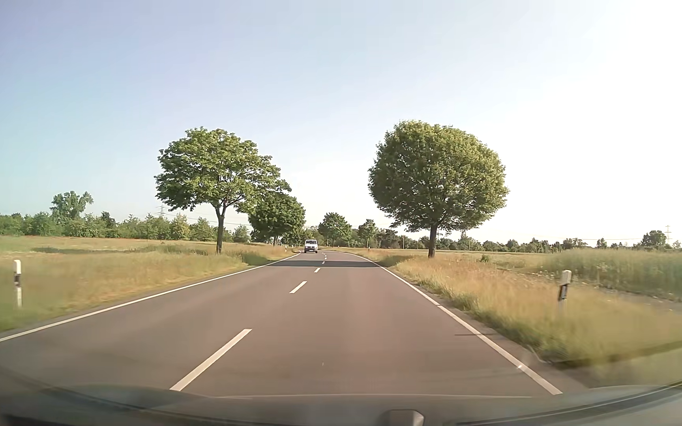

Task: Follow the waypoints while adhering to traffic rules and regulations

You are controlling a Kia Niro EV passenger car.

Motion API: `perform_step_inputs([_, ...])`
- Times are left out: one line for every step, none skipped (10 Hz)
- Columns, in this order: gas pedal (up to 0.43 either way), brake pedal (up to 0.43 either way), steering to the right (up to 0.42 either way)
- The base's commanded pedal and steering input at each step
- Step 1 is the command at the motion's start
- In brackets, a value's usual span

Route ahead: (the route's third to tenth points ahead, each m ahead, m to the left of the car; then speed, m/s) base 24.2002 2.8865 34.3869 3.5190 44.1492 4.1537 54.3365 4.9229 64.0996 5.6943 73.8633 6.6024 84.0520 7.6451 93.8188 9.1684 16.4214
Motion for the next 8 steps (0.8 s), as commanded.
perform_step_inputs([0.087, 0.030, -0.007])
perform_step_inputs([0.087, 0.030, -0.007])
perform_step_inputs([0.087, 0.030, -0.007])
perform_step_inputs([0.087, 0.030, -0.007])
perform_step_inputs([0.087, 0.030, -0.006])
perform_step_inputs([0.087, 0.030, -0.006])
perform_step_inputs([0.087, 0.030, -0.007])
perform_step_inputs([0.087, 0.030, -0.007])
